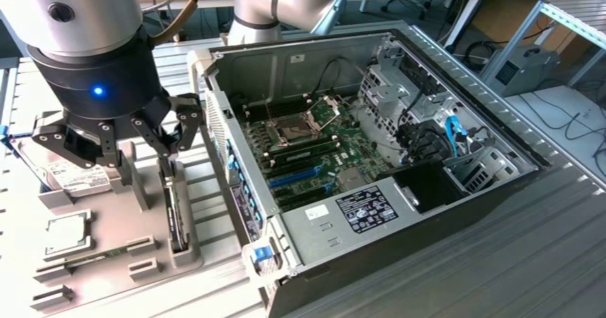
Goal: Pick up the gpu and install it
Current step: 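Pick up the gpu and move the gpu toward the slot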
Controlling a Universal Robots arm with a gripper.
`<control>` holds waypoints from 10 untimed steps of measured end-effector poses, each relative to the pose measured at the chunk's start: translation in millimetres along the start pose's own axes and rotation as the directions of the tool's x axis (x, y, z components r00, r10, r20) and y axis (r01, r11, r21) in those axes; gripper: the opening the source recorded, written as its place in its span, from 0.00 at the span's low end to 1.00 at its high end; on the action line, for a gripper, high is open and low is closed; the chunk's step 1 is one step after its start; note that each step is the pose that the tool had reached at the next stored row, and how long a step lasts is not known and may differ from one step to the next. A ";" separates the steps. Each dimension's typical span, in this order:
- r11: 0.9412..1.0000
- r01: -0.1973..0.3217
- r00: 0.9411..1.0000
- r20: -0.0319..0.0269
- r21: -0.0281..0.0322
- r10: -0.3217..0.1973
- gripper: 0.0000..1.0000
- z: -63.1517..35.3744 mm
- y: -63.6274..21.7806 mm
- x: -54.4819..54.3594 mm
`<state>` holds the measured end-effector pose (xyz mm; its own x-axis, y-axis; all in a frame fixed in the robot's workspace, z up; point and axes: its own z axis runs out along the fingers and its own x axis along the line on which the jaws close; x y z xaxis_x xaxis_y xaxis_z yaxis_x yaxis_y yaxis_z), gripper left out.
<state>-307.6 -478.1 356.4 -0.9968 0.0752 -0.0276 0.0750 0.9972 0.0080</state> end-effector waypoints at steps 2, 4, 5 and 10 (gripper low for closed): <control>1.000 0.000 1.000 0.000 0.000 0.000 0.48 0.4 0.0 0.0; 1.000 0.000 1.000 0.000 0.000 0.000 0.48 0.7 0.0 0.0; 1.000 0.000 1.000 0.000 0.000 0.000 0.48 0.9 0.0 0.0; 1.000 0.000 1.000 0.000 0.000 0.000 0.48 1.9 0.0 0.1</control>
<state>-307.6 -478.1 354.5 -0.9968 0.0752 -0.0275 0.0750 0.9972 0.0080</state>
